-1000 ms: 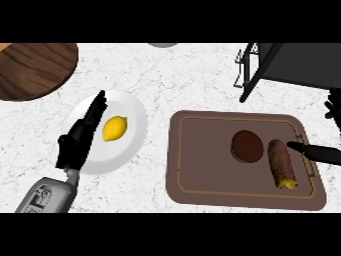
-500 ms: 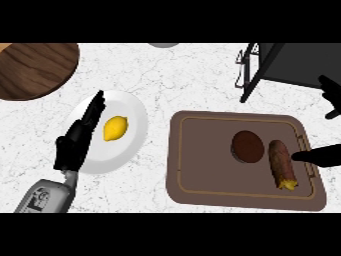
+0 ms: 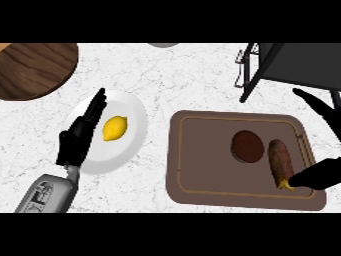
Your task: Pick the cupcake from the tray and place it in the tiered shelf
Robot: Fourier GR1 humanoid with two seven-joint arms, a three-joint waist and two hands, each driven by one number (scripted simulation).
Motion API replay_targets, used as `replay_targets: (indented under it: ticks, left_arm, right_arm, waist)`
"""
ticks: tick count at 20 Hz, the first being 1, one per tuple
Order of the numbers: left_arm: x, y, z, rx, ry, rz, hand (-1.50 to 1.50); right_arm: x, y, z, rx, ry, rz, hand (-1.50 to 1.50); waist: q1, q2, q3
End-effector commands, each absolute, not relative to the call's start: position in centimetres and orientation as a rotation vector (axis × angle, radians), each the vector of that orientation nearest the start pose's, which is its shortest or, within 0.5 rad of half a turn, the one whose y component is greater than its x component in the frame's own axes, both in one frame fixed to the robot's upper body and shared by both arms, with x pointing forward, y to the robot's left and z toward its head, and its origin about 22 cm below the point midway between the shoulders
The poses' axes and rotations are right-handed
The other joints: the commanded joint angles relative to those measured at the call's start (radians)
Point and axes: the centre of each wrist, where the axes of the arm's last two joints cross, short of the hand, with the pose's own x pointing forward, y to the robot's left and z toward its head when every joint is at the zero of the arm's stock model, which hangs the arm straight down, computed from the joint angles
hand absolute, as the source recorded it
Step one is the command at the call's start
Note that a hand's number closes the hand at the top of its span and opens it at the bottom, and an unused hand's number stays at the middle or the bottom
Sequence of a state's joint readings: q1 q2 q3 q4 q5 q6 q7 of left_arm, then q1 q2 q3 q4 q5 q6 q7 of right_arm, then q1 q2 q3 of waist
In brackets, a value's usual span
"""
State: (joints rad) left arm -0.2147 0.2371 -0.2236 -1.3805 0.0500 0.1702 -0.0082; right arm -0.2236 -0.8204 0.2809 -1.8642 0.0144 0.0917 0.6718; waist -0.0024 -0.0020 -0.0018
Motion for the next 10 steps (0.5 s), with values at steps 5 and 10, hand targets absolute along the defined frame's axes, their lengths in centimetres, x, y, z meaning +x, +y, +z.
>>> replay_targets:
  ticks: [5,10]
  left_arm:
    - [29.1,23.5,1.5,0.117,-1.587,-0.27,0.0]
    - [28.9,23.3,1.9,0.124,-1.573,-0.248,0.0]
  right_arm:
    - [23.3,-23.1,16.2,-0.609,-1.134,0.85,-1.5]
    - [25.8,-22.6,16.0,-0.649,-1.152,0.859,-1.5]
  waist:
    - [0.001,0.001,0.001]
    - [0.005,0.002,0.002]
